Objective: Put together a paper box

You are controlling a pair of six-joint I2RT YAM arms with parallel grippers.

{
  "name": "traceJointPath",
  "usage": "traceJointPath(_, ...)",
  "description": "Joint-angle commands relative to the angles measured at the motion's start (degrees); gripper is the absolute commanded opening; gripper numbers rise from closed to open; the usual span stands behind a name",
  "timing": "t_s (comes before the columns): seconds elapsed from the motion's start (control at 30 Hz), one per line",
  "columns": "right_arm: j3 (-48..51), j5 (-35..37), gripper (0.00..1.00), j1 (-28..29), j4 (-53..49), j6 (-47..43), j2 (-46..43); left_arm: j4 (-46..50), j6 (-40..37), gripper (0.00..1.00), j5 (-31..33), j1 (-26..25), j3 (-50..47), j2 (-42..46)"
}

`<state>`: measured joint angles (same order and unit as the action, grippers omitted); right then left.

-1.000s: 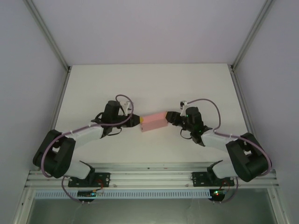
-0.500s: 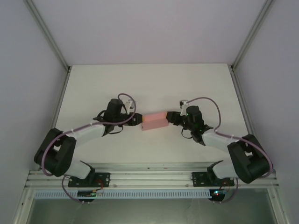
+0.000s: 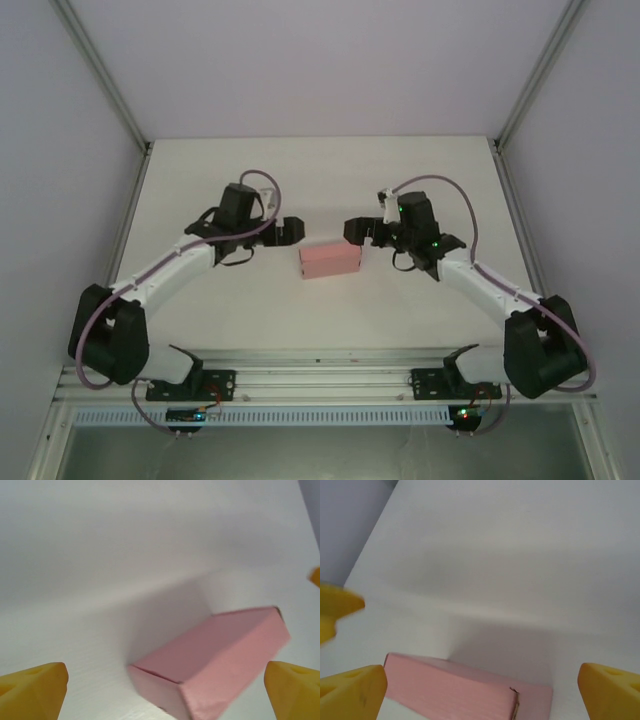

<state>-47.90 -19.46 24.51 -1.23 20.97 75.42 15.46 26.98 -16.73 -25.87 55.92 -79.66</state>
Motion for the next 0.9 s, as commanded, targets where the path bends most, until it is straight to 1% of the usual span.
traceJointPath(0.0, -8.8, -14.0, 0.99, 0.3, -12.8, -28.2, 3.0, 5.3, -1.0, 1.00, 4.8, 4.4, 1.8, 1.0)
traceJointPath(0.03, -11.9, -15.4, 0.99, 0.9, -18.4, -36.9, 4.0, 5.4, -1.3, 0.99, 4.8, 5.7, 1.5, 1.1)
traceJointPath(0.1, -17.6, -15.1, 0.99, 2.5, -27.6, -50.4, 6.7, 5.6, -2.0, 1.00, 5.3, 7.7, 0.8, 1.2)
traceJointPath(0.2, -25.0, -14.2, 1.00, 4.6, -39.8, -71.2, 11.5, 4.7, -3.2, 0.99, 6.1, 9.5, -1.3, 1.9)
traceJointPath(0.23, -27.1, -12.4, 1.00, 5.4, -42.7, -76.3, 13.2, 4.4, -3.4, 1.00, 6.3, 10.0, -2.0, 2.3)
traceJointPath(0.33, -32.5, -5.4, 1.00, 8.3, -47.9, -83.8, 17.9, 4.4, -3.5, 1.00, 6.0, 11.8, -3.6, 3.0)
traceJointPath(0.43, -36.5, 2.8, 0.99, 11.8, -50.9, -87.6, 23.0, 4.2, -3.9, 1.00, 6.4, 12.9, -5.0, 3.6)
traceJointPath(0.53, -38.9, 9.3, 1.00, 14.3, -50.2, -90.0, 27.1, 4.7, -4.2, 1.00, 6.5, 13.5, -5.4, 3.7)
traceJointPath(0.73, -40.0, 14.7, 0.99, 16.5, -46.5, -90.3, 32.3, 4.8, -4.3, 1.00, 6.9, 13.7, -6.5, 4.1)
traceJointPath(0.83, -41.4, 15.6, 0.99, 17.3, -48.0, -90.4, 35.1, 5.2, -4.3, 1.00, 7.3, 13.7, -6.7, 4.1)
traceJointPath(0.87, -42.3, 16.1, 0.97, 17.4, -48.9, -90.3, 36.2, 5.3, -4.4, 1.00, 7.2, 13.7, -6.9, 4.1)
